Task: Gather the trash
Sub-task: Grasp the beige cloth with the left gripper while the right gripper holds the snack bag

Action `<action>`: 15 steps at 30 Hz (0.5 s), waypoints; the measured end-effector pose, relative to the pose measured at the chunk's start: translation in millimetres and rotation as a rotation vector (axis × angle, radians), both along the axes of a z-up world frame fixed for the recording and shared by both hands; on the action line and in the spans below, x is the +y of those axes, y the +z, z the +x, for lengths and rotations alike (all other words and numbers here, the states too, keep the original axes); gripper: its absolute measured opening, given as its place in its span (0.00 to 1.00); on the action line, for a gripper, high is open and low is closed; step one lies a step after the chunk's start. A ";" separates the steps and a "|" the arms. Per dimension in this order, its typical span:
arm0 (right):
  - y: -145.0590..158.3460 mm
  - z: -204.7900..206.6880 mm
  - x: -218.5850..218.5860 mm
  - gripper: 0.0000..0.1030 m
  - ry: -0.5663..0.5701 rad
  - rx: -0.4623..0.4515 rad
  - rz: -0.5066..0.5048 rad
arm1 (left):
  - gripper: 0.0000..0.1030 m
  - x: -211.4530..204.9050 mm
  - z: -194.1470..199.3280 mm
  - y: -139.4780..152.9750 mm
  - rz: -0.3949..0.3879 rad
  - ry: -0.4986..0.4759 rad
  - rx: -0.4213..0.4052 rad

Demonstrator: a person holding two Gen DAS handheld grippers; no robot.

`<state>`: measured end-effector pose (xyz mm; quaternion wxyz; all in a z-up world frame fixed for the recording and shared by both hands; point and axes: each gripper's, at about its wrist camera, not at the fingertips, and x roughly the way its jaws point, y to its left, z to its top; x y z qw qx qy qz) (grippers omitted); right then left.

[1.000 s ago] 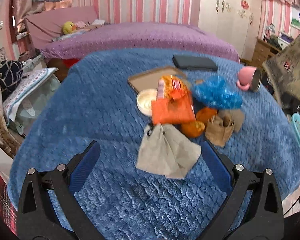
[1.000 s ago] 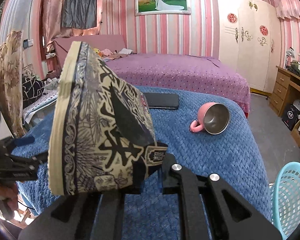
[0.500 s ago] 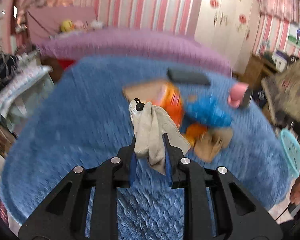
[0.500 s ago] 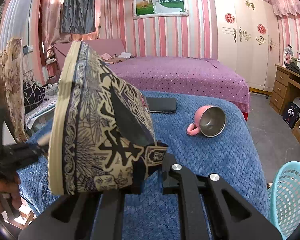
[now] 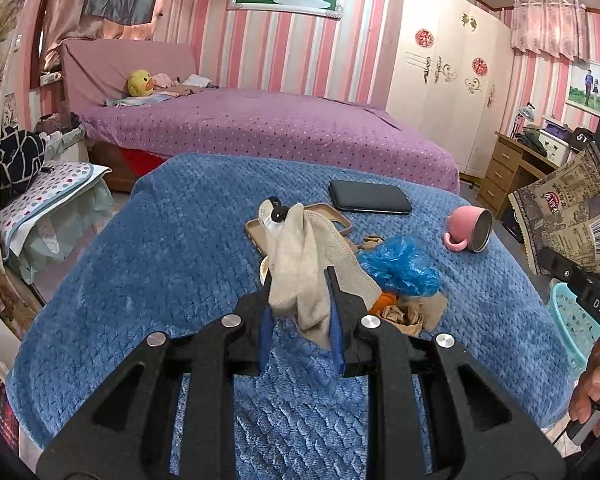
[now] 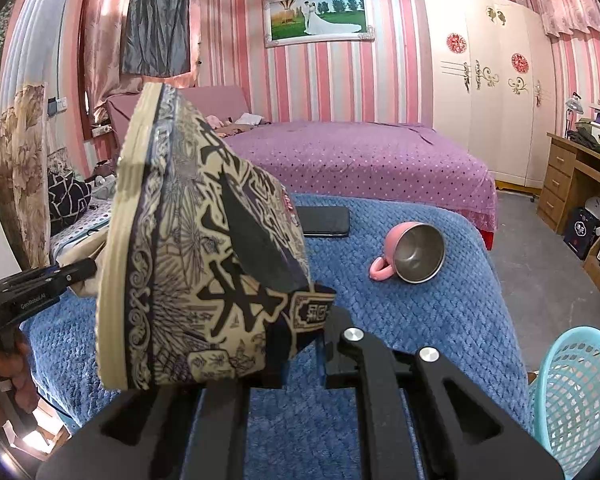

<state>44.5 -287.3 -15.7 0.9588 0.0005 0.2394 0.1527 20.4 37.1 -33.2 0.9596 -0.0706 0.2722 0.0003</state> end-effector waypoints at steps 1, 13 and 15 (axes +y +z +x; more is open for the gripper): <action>-0.5 1.1 -0.8 0.09 0.001 0.000 0.000 | 0.21 -0.3 -0.4 0.4 -0.001 -0.003 -0.002; 0.2 3.9 -3.9 0.09 0.004 -0.003 0.004 | 0.21 -0.5 -5.9 4.6 -0.005 -0.011 -0.018; 1.0 3.7 -5.6 0.09 0.001 -0.006 0.009 | 0.21 -1.1 -6.6 5.7 -0.006 -0.013 -0.023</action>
